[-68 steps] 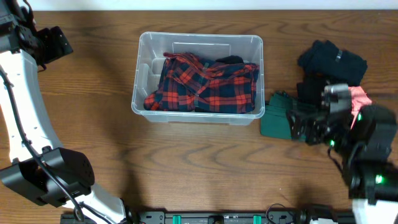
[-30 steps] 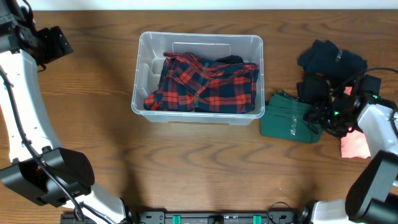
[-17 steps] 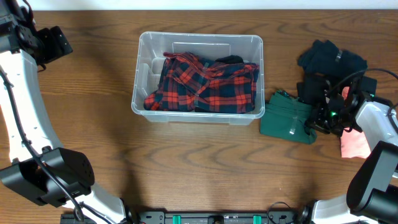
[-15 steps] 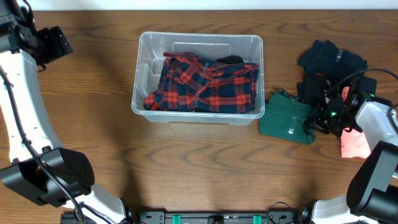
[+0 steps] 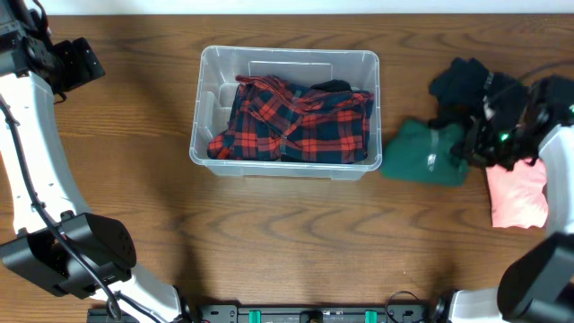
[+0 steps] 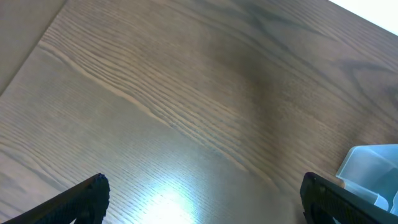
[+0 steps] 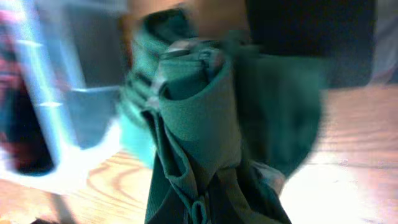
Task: Pack container
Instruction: 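Carry the dark green garment with the right gripper into the bin's back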
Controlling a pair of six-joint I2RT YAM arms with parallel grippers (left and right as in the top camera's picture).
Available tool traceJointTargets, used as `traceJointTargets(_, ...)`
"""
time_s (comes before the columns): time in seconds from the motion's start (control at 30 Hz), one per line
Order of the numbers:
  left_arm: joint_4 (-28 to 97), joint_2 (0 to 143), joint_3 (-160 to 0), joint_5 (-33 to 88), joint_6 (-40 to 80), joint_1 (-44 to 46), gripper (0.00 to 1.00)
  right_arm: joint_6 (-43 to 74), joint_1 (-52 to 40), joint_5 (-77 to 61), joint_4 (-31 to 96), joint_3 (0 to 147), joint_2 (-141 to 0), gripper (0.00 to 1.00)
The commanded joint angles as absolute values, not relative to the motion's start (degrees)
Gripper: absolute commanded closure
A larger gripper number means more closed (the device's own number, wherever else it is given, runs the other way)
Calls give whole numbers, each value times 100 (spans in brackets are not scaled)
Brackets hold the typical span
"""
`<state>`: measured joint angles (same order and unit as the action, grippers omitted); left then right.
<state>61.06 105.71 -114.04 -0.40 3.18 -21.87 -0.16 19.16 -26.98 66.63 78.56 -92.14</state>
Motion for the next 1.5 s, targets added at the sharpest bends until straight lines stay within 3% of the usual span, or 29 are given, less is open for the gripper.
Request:
traceJointTargets(0.0,6104,10610,-11421,-51,370,-2191,2,-102,1737,-2897,6941,8595,-8956,99)
traceJointTargets(0.23,6104,10610,-11421,-49,370,-2191,2,43,1282,-2897,7244,9878,-8945,99)
traceJointTargets(0.43,6104,10610,-11421,-51,370,-2191,2,252,600,-2897,6729,10466,-8945,99)
traceJointTargets(1.0,6104,10610,-11421,-51,370,-2191,2,425,-2003,-2700,3758,10490,-9518,99)
traceJointTargets(1.47,6104,10610,-11421,-49,370,-2191,2,685,-3050,-2550,2637,10490,-10792,99)
